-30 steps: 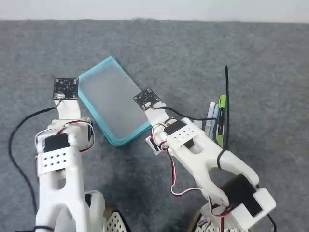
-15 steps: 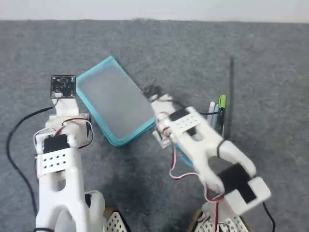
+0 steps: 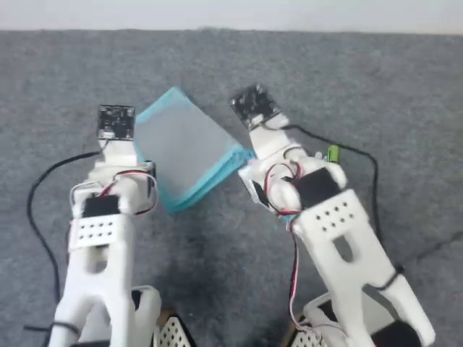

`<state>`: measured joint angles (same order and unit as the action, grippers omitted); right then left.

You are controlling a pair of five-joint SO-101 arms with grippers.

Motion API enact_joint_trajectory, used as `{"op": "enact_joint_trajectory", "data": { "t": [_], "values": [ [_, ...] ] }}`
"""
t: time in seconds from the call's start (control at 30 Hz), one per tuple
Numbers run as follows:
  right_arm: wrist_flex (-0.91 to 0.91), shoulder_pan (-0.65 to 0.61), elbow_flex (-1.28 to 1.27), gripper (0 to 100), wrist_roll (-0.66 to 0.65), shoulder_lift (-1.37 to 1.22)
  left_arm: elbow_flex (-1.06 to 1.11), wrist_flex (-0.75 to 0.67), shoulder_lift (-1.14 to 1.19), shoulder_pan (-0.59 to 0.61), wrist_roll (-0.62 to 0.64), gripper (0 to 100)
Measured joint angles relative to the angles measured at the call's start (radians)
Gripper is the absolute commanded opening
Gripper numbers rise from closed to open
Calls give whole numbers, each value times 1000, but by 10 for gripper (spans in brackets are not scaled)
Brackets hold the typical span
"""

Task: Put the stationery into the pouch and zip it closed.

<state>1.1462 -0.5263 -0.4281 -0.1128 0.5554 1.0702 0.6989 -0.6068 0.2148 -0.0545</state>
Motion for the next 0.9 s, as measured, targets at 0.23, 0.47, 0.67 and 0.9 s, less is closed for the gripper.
{"op": "enact_joint_trajectory", "data": {
  "t": [0.23,0.47,0.67,0.9],
  "values": [
    [229,-11,493,6,-3,-117,0,-5,66,-157,115,119],
    [356,-112,621,6,-26,-241,-3,-95,66,-359,308,119],
    [149,-117,218,6,-44,-106,-12,-95,20,-282,384,119],
    [-198,-118,-400,6,-44,114,-12,28,-207,-12,287,121]
  ]
}}
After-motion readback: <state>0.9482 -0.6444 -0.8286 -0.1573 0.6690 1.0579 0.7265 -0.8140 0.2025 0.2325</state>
